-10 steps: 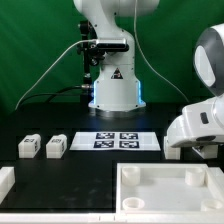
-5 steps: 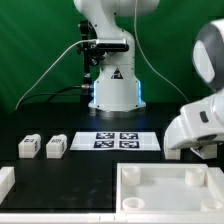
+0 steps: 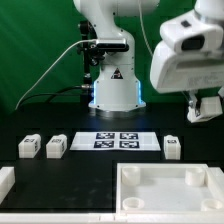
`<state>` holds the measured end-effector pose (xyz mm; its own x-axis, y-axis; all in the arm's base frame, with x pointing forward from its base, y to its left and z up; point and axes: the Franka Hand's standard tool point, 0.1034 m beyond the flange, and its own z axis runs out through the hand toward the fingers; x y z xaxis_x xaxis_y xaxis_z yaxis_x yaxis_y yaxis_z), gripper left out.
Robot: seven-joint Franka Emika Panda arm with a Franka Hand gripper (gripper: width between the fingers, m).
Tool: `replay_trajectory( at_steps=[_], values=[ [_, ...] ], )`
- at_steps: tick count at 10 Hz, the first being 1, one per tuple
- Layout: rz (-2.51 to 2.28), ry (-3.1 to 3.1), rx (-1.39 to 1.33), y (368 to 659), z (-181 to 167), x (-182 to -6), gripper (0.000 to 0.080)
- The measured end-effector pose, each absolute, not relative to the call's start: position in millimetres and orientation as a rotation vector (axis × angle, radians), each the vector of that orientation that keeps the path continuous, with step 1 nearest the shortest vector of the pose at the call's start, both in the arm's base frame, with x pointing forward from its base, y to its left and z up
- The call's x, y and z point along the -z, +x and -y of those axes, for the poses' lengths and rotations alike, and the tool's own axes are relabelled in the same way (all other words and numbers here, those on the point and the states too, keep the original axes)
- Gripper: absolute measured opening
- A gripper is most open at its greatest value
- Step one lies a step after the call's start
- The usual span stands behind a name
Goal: Assemble one leg
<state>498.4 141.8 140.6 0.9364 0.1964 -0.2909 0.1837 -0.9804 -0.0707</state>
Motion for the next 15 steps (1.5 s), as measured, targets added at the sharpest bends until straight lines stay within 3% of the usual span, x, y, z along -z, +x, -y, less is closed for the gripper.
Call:
replay_trajectory(
  at_steps=[2,4,6,8,10,11,14,15],
  values=[
    [0.295,-3.064,-0.210,503,-144,-129.3,0.0292],
    [0.291,-3.055,0.090,511,-142,-132.8,0.0292],
    [0.432,-3.000,0.459,564,-112,-152.6,0.0292],
    [0.470,-2.951,0.777,605,-100,-159.0,0.0292],
    [0.461,-2.899,1.041,601,-89,-155.5,0.0292],
    [0.464,-2.915,0.974,597,-90,-146.1,0.0292],
    [0.465,-2.914,0.975,598,-91,-144.8,0.0292],
    [0.474,-2.913,0.950,602,-93,-135.0,0.0292]
  ],
)
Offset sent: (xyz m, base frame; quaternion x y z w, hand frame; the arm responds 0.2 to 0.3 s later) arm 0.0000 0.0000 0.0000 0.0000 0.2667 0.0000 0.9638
